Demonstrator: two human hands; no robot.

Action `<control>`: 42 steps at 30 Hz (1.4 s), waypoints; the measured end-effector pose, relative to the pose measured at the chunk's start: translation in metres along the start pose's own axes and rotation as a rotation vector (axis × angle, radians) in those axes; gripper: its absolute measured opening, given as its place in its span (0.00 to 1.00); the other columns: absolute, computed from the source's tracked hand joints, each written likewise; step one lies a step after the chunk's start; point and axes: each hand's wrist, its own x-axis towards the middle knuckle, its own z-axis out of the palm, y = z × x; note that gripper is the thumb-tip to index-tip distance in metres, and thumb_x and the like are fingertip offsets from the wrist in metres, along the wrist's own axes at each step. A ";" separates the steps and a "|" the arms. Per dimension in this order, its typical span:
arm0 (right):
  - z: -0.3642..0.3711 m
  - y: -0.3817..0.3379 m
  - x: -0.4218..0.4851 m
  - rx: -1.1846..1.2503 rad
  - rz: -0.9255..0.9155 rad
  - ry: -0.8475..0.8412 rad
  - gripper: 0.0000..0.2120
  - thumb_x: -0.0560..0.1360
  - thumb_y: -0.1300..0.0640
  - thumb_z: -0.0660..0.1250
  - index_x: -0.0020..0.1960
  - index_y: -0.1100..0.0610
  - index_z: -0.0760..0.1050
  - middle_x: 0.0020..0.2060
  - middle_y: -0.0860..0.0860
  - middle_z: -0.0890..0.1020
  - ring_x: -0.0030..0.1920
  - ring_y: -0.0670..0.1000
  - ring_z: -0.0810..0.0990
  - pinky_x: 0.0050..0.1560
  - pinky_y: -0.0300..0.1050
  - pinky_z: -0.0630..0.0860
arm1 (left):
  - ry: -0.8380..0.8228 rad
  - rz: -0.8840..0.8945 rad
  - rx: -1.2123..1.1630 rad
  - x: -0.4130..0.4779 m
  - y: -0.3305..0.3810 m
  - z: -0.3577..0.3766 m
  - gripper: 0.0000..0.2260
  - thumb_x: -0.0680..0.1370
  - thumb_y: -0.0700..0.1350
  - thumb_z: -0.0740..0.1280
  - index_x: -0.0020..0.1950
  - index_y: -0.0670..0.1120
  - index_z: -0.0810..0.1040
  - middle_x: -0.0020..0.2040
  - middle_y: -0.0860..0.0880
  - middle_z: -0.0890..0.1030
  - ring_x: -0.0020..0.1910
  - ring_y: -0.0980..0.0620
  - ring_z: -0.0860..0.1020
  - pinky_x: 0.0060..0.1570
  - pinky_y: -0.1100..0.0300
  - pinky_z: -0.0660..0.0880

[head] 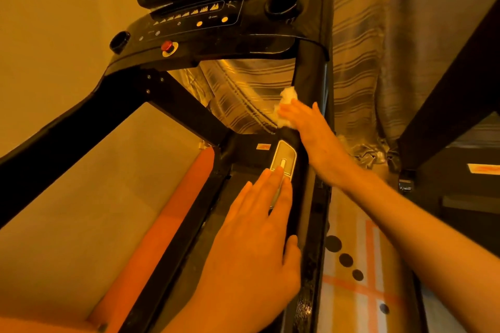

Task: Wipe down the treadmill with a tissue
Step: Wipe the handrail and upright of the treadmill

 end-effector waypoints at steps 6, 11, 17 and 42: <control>0.003 -0.036 -0.056 0.045 -0.156 -0.044 0.28 0.87 0.44 0.45 0.82 0.54 0.60 0.83 0.50 0.60 0.83 0.51 0.54 0.83 0.54 0.45 | -0.051 0.014 0.009 0.000 -0.001 0.001 0.35 0.74 0.57 0.58 0.80 0.46 0.68 0.79 0.47 0.68 0.78 0.54 0.59 0.73 0.49 0.57; -0.011 0.047 0.043 -0.164 0.089 -0.071 0.34 0.81 0.47 0.38 0.82 0.62 0.55 0.82 0.60 0.59 0.83 0.60 0.55 0.80 0.55 0.39 | -0.080 0.005 -0.028 0.001 0.009 -0.016 0.35 0.77 0.62 0.49 0.77 0.63 0.29 0.80 0.63 0.30 0.70 0.69 0.23 0.66 0.71 0.25; 0.008 0.002 -0.013 0.134 0.077 0.067 0.32 0.87 0.41 0.41 0.83 0.59 0.58 0.83 0.53 0.57 0.84 0.53 0.50 0.82 0.61 0.41 | -0.101 0.017 -0.015 0.000 0.008 -0.016 0.35 0.82 0.60 0.53 0.80 0.62 0.31 0.76 0.65 0.26 0.61 0.75 0.17 0.61 0.74 0.22; 0.088 -0.173 -0.182 0.792 0.453 0.357 0.27 0.84 0.43 0.48 0.82 0.44 0.49 0.82 0.34 0.51 0.83 0.41 0.46 0.79 0.36 0.37 | -0.036 0.093 -0.084 0.002 0.000 -0.007 0.28 0.83 0.43 0.61 0.83 0.44 0.59 0.82 0.47 0.59 0.79 0.47 0.57 0.73 0.62 0.53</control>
